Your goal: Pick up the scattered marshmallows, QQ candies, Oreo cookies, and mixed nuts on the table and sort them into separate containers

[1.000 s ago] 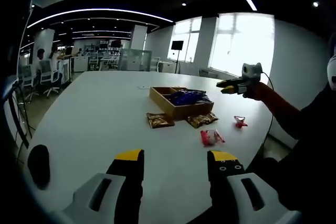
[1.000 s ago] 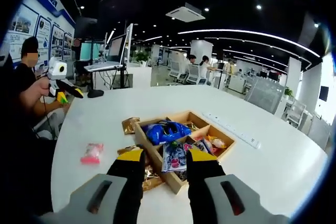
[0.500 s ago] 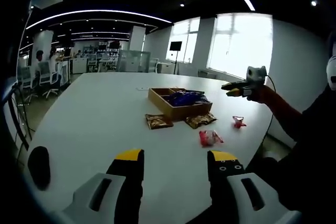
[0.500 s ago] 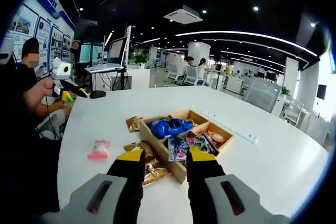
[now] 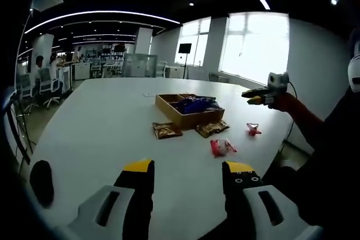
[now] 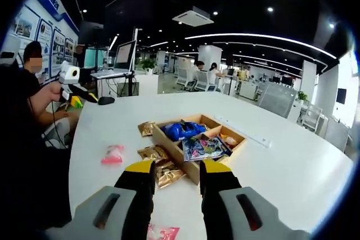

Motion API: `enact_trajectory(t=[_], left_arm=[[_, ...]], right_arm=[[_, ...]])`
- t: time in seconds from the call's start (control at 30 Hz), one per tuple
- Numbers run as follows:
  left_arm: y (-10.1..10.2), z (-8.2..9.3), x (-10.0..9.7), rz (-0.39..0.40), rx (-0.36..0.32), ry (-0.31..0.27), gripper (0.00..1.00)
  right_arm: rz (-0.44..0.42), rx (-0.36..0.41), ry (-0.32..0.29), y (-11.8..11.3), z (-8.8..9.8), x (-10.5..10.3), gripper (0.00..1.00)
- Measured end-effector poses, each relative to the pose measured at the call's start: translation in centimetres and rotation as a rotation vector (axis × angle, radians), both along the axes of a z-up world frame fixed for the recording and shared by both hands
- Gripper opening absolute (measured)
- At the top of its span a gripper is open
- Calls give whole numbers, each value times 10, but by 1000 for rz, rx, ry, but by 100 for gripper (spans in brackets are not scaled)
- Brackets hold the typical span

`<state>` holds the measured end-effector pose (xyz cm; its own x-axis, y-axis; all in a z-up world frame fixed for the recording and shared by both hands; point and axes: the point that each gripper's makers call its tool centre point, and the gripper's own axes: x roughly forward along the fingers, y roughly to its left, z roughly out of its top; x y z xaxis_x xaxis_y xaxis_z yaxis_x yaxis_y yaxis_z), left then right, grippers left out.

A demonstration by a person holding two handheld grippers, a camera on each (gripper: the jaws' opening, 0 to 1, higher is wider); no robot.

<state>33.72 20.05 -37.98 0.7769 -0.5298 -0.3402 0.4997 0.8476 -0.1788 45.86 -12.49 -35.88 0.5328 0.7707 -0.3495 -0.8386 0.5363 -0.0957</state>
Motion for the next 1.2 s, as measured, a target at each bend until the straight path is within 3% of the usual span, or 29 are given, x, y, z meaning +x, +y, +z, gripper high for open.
enact_trajectory(t=[0.27,0.63,0.9,1.2], left_arm=[[3,6,3,8,10,-16,53],[1,2,6,0,20,-2,53],[-11,3,8,-60,46,-5,54],[-21,0,12,-93,58,3,54]], right_arm=[[6,17,-12,-5,6,-21,28],[-10,36,15,-22,-4,-35,29],[-10,40,32,-30,-7,-50,30],[-57,39,39,-57,-8,-62,31]])
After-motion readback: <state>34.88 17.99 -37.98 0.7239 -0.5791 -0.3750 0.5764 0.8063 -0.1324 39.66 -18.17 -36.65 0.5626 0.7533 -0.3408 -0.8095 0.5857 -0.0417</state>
